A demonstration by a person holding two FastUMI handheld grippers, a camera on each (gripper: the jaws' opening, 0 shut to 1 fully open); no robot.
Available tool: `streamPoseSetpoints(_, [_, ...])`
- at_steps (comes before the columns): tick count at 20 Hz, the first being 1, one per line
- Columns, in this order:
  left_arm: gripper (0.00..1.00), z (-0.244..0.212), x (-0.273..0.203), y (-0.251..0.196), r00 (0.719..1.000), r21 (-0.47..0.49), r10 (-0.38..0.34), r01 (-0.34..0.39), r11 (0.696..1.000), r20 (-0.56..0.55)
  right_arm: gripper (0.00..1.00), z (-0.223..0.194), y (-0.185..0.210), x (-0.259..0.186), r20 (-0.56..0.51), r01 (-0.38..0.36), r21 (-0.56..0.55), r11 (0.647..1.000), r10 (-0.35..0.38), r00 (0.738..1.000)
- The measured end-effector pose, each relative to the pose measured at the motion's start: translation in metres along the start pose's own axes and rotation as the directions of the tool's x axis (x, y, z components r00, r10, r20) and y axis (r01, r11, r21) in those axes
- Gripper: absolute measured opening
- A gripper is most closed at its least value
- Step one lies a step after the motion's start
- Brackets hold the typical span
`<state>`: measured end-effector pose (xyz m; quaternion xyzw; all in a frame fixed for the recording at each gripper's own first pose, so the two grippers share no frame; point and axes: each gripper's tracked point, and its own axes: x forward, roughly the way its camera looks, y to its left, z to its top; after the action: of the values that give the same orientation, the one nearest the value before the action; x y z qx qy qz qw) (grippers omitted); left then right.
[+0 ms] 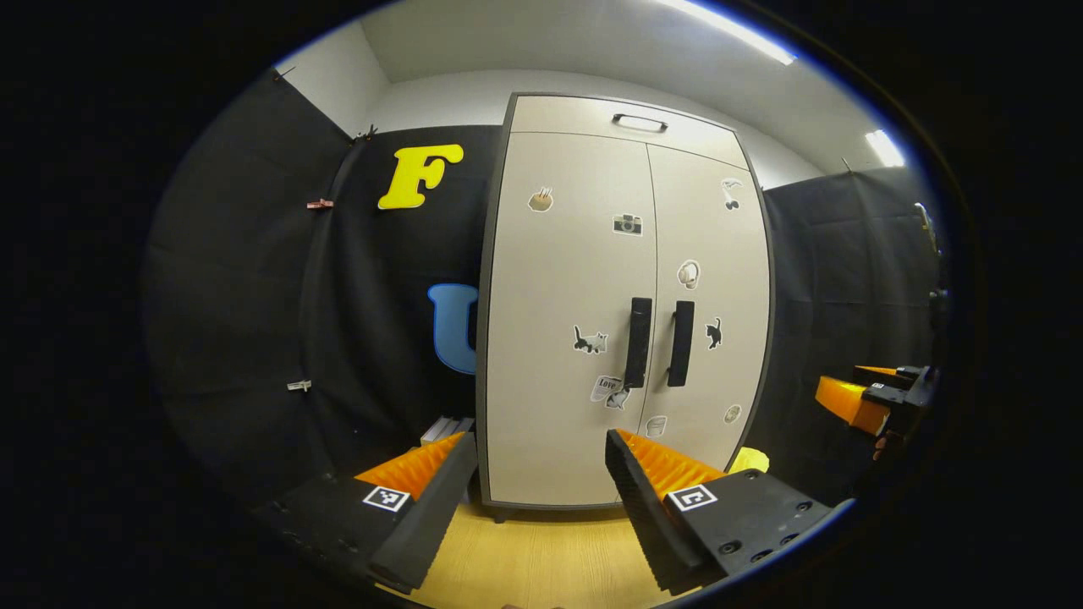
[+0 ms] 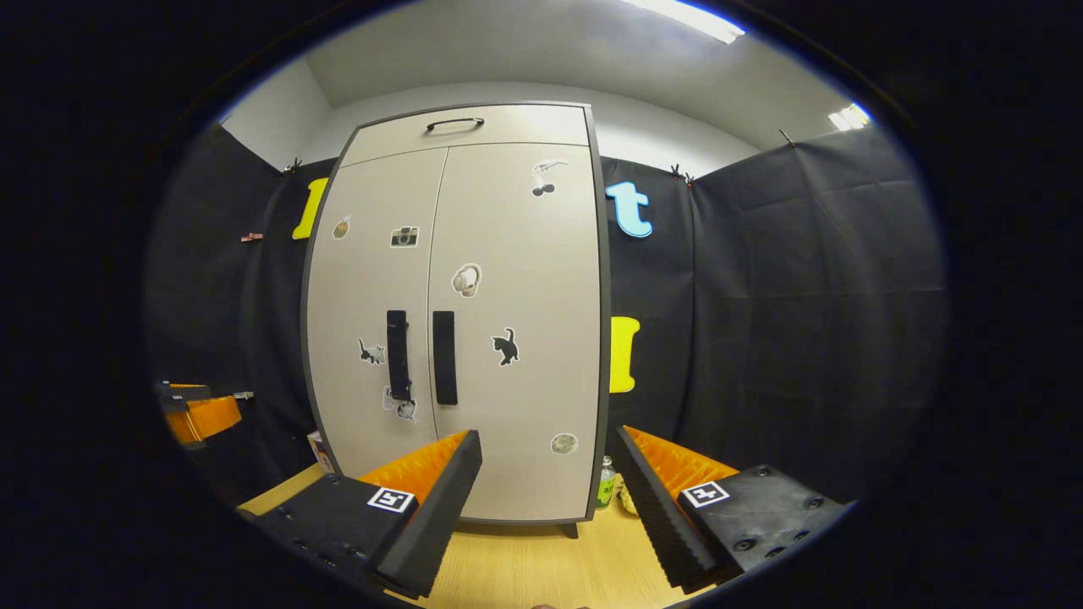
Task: Open the right door of the double-door shoe cabinet with the right hand, and open the left door with the left hand.
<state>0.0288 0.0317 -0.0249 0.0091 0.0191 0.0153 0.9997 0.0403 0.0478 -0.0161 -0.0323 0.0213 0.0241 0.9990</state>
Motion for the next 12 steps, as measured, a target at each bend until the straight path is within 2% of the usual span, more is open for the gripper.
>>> streamPoseSetpoints(12, [0.95,-0.012,-0.003,0.030,0.999,-0.035,0.049,-0.049,0.998,-0.005,0.98,0.015,0.057,0.045,-0.032,-0.083,0.004,0.997,0.083,0.996])
